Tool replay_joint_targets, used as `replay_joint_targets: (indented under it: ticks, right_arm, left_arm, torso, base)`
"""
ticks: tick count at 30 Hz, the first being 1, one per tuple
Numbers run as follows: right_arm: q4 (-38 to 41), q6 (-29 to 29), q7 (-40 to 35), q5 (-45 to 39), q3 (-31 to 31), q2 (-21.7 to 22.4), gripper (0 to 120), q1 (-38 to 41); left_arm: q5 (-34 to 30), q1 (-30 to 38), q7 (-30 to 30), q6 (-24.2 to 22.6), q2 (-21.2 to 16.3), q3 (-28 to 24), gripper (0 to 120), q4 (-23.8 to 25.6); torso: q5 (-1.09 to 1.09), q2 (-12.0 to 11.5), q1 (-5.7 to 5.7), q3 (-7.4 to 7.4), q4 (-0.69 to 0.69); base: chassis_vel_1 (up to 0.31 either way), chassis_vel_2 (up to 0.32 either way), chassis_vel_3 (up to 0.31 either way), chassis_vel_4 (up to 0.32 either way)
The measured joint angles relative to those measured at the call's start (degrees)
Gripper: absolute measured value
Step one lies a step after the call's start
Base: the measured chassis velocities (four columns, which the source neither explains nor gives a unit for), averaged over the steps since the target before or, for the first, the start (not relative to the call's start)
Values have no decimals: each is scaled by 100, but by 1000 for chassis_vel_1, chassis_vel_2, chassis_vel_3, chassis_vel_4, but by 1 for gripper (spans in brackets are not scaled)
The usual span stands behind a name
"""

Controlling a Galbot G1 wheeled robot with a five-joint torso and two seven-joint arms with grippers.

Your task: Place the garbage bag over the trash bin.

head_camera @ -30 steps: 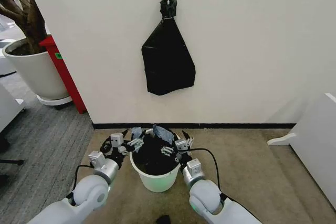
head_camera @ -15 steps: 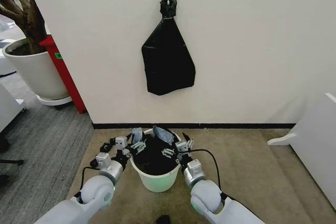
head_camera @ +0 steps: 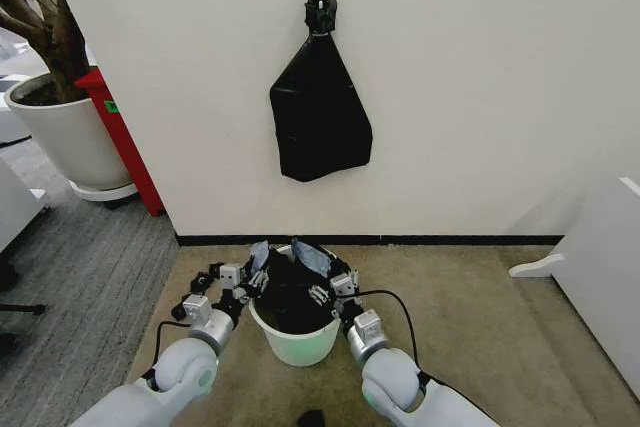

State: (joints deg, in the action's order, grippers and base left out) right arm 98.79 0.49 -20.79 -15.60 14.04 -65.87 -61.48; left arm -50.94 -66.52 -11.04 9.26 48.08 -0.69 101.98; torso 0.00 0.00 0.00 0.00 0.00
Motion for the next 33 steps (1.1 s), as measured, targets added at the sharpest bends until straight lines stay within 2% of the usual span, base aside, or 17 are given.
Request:
replay_joint_targets:
  ticks: [3, 4, 5, 6, 10, 11, 12, 13, 22, 28, 33]
  right_arm:
    - [24, 16, -25, -4, -29, 5, 43, -44]
    - [34, 26, -36, -5, -41, 6, 36, -66]
    - [43, 33, -45, -5, -51, 6, 32, -84]
    - [43, 33, -45, -5, -51, 6, 32, -84]
    - [103, 44, -65, 2, -107, 9, 15, -154]
    - [112, 45, -66, 2, -111, 10, 15, -160]
    - [141, 46, -69, 3, -129, 14, 7, -179]
    - [177, 48, -76, 8, -157, 19, 3, -206]
    - [715, 41, -250, 35, -386, 27, 0, -545]
    - [1344, -215, -635, 179, -401, 35, 0, -992]
    - [1532, -331, -743, 302, -366, 45, 0, -1219]
  left_arm:
    - [7, -28, -19, 10, -6, 22, 8, 46]
    - [12, -41, -25, 13, -9, 29, 1, 64]
    - [19, -54, -31, 19, -9, 36, 0, 79]
    - [19, -54, -31, 19, -9, 36, 0, 79]
    - [74, -123, -62, 43, -10, 65, 0, 146]
    - [79, -128, -65, 45, -10, 67, 0, 151]
    - [97, -154, -74, 52, -9, 85, 0, 169]
    - [118, -188, -83, 55, -9, 123, 0, 191]
    - [340, -580, -174, 105, -10, 482, 0, 548]
    - [798, -1225, -410, 78, -20, 679, 0, 1119]
    - [1037, -1616, -595, -38, -30, 719, 0, 1376]
  torso:
    - [0, 0, 0, 0, 0]
    - [0, 0, 0, 0, 0]
    - [0, 0, 0, 0, 0]
    - [0, 0, 0, 0, 0]
    - [0, 0, 0, 0, 0]
    - [0, 0, 0, 0, 0]
    - [0, 0, 0, 0, 0]
    - [0, 0, 0, 0, 0]
    - [0, 0, 0, 0, 0]
    - [0, 0, 0, -1, 0]
    - [0, 0, -1, -1, 0]
  base:
    - [0, 0, 0, 0]
    - [0, 0, 0, 0]
    - [0, 0, 0, 0]
    - [0, 0, 0, 0]
    - [0, 0, 0, 0]
    - [0, 0, 0, 0]
    - [0, 0, 0, 0]
    - [0, 0, 0, 0]
    - [0, 0, 0, 0]
    - [0, 0, 0, 0]
    - [0, 0, 0, 0]
